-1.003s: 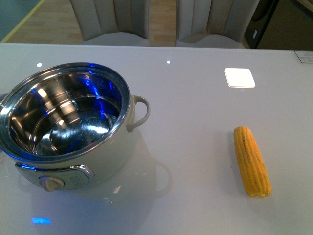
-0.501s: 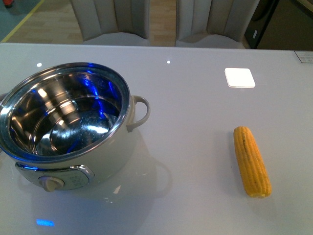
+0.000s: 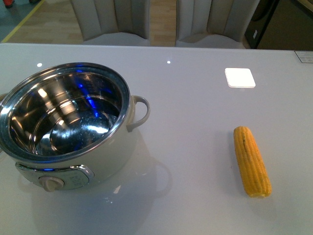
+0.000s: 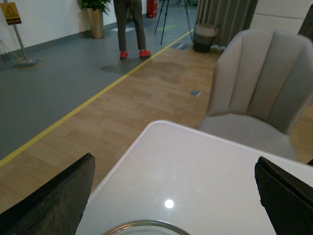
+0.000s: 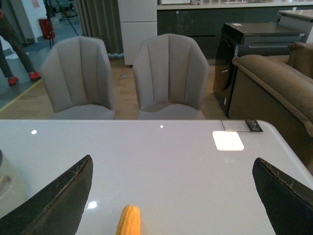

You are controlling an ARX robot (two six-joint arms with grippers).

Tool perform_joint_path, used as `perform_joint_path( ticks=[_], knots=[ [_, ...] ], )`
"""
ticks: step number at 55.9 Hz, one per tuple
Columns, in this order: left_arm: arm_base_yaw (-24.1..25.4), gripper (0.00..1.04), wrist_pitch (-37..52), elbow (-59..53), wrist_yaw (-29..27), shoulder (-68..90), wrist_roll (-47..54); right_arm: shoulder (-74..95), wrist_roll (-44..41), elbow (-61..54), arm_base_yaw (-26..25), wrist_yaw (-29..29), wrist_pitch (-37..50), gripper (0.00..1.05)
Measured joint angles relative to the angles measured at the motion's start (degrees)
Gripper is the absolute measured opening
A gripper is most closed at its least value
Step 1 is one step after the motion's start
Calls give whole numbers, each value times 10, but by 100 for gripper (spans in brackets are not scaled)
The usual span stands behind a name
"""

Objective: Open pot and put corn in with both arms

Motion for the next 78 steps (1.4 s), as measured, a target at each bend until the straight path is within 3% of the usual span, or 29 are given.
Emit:
perform_joint_path(
  ticks=[11,18,22,24,32,44,62,68,71,78],
  knots=[
    [-15,98,-100,-120,28,-251,-22,0,0,0,0,0,0,96],
    [-15,97,-106,-122,39,-276,-25,0,0,0,0,0,0,96],
    [-20,83,-129,-142,121,-295,-2,0,0,0,0,0,0,96],
    [-35,74,-130,-170,125,-318,6,0,0,0,0,0,0,96],
    [-97,38,-142,-255,74,-419,16,0,0,0,0,0,0,96],
    [-147,3,-179,-314,21,-509,17,0,0,0,0,0,0,96],
    [-198,3,-210,-377,-26,-602,18,0,0,0,0,0,0,96],
    [-218,3,-264,-388,-46,-667,19,0,0,0,0,-1,0,96],
    [-255,3,-296,-391,-90,-706,19,0,0,0,0,0,0,96],
    [-269,3,-348,-391,-95,-762,19,0,0,0,0,0,0,96]
  ],
)
